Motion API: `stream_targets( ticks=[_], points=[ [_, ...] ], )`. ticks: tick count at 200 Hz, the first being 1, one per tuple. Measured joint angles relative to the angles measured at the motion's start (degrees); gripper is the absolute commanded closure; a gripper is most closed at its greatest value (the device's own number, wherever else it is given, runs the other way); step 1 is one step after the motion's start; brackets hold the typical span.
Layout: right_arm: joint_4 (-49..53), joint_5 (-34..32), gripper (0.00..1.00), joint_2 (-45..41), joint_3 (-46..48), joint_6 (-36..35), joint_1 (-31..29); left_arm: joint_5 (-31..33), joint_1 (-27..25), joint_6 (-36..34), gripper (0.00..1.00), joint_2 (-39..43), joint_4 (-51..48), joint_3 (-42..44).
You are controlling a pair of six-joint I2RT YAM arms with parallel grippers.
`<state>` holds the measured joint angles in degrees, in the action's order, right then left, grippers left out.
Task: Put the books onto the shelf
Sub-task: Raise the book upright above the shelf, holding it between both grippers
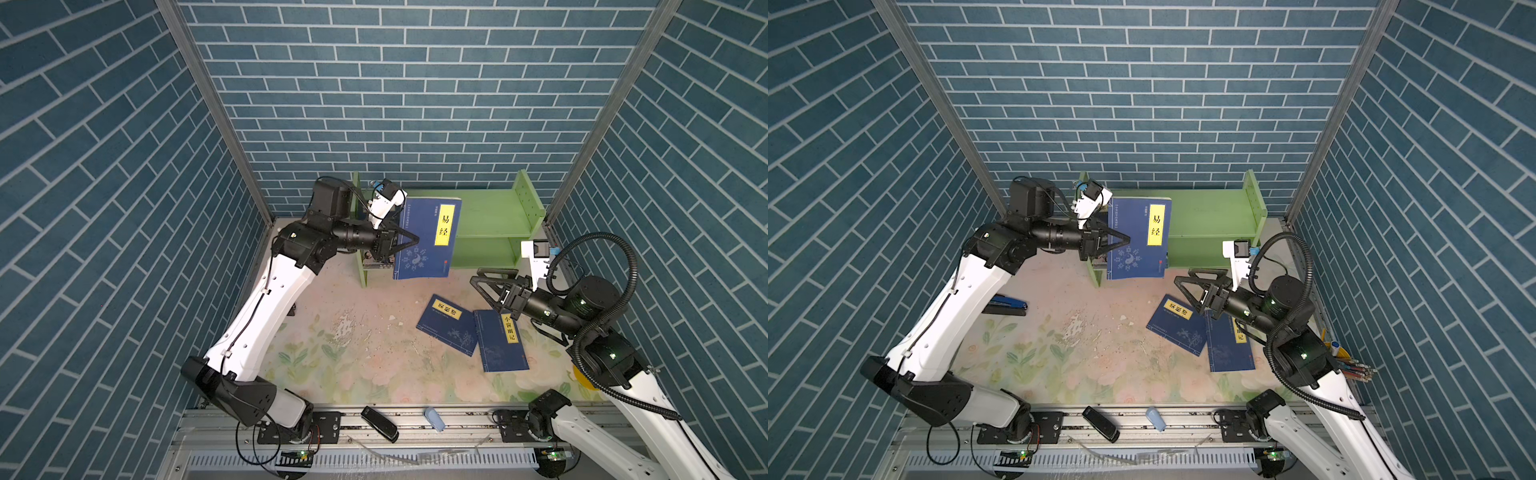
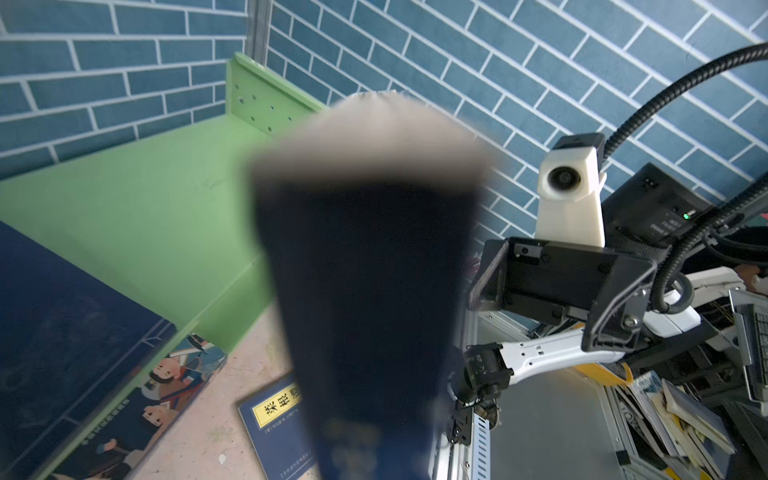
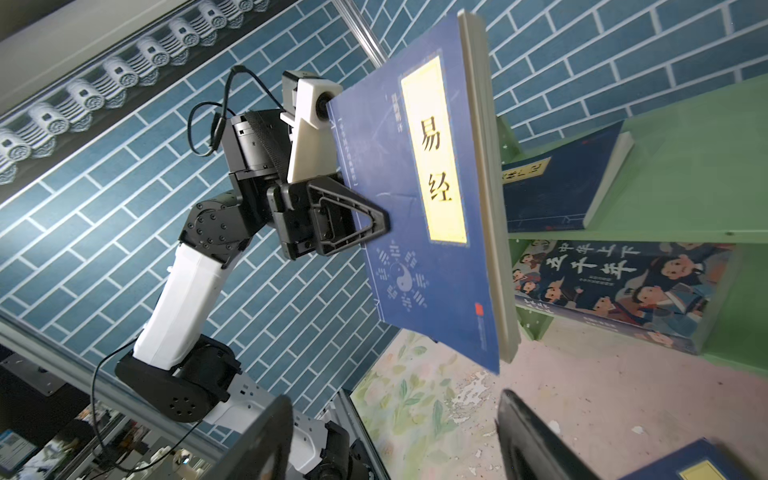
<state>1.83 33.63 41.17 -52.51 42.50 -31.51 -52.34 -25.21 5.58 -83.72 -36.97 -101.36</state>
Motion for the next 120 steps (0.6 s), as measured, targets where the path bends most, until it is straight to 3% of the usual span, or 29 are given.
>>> stream_targets(
  ticks=[31,87,120],
  points=[
    [-12.2,2.7,0.22,3.7,4.0,4.7,-1.1,-1.6,4.0,10.8,0.95,1.6,9.6,2.1],
    [-31.3,0.7,0.21,10.9,10.8,11.9,-4.5,-4.3,10.1,44.9,0.93,2.5,42.0,17.4],
    [-40.7,-0.9,0.2,15.3,10.8,14.0,-5.3,-4.7,10.0,55.2,0.91,1.9,51.2,20.9]
  ],
)
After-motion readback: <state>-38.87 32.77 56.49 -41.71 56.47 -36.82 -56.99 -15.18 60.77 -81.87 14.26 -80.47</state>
